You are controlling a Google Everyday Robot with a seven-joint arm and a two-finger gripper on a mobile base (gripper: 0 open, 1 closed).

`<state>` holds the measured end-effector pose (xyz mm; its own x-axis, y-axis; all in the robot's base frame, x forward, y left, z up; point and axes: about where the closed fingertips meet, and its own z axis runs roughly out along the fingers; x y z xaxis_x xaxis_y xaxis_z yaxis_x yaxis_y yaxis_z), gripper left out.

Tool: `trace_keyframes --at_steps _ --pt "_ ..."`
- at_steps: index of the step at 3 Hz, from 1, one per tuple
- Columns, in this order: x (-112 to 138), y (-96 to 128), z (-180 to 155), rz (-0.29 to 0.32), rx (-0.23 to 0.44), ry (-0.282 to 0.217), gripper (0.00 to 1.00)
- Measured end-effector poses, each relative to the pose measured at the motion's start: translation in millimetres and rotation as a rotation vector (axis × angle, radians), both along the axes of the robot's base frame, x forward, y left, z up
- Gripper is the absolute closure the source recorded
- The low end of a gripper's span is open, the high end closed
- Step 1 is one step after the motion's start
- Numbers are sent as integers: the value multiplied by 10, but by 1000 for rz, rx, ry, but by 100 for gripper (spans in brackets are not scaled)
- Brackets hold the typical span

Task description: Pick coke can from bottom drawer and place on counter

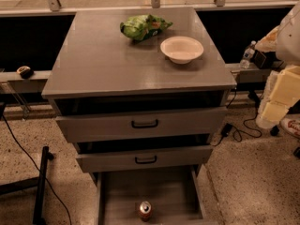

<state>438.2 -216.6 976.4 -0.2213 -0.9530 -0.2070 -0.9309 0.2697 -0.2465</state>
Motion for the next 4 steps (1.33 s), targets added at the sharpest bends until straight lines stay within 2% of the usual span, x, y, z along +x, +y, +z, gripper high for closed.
trace_keyframes --at_steps 1,2,3,4 --pt "0 0 0 0 0 0 0" --pt "66 51 -189 10 105 -3 0" --pt "77 124 -965 36 302 35 0" --pt "71 386 -1668 80 505 30 0"
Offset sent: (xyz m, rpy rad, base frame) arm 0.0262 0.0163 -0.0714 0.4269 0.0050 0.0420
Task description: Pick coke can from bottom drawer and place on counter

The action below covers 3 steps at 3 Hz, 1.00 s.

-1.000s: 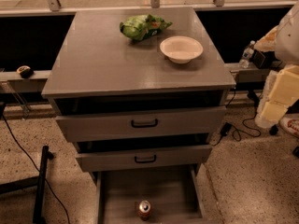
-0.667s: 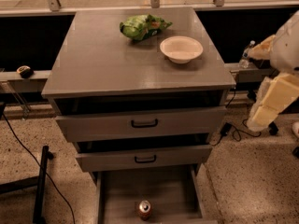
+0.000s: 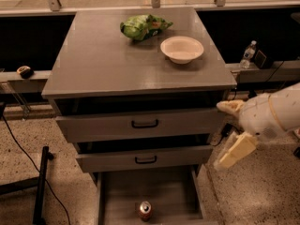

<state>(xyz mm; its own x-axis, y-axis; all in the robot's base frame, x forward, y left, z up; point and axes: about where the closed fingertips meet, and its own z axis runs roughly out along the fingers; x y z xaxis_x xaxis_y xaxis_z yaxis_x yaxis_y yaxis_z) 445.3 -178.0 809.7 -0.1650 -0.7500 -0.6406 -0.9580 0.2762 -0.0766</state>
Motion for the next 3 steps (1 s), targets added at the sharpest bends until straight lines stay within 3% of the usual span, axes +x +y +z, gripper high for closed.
trace_keyframes --at_steps 1,2,3 --pt "33 53 -35 23 21 -32 0" --pt "33 53 -35 23 21 -32 0" --pt "6 96 -299 26 69 -32 0"
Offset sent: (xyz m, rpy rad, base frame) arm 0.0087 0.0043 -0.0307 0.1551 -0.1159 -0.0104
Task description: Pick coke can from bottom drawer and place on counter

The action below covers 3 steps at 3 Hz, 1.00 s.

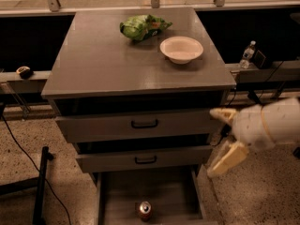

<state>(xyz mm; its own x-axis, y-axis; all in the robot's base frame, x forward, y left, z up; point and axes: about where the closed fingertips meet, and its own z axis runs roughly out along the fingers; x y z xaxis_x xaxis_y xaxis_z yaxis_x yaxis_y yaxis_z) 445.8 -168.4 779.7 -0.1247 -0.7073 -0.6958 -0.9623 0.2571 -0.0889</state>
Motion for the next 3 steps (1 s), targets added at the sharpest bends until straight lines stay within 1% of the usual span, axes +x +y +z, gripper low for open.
trace_keyframes --at_steps 1,2,3 --pt "-196 131 -987 -8 152 24 0" --pt "-200 241 -1698 65 249 35 0" --pt "-236 315 -2026 79 310 73 0"
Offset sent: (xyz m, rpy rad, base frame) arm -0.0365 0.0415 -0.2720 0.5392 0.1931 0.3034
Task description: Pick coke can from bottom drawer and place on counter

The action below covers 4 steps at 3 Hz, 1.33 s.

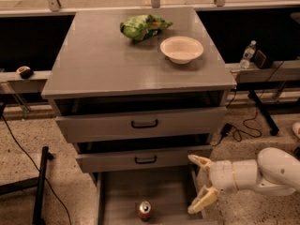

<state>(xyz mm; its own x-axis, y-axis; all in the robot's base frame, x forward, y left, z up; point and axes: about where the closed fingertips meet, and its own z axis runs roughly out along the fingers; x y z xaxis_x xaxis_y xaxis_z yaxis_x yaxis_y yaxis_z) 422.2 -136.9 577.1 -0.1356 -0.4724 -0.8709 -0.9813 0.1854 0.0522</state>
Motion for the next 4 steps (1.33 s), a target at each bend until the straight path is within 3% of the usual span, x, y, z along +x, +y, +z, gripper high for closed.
trace_keyframes --at_steps 1,2,3,4 --pt "-13 88 -342 -4 3 -22 0" --pt "-206 126 -962 3 -63 -138 0" --pt "-256 223 -1674 6 -84 -195 0" --pt "-253 222 -1667 6 -84 -195 0"
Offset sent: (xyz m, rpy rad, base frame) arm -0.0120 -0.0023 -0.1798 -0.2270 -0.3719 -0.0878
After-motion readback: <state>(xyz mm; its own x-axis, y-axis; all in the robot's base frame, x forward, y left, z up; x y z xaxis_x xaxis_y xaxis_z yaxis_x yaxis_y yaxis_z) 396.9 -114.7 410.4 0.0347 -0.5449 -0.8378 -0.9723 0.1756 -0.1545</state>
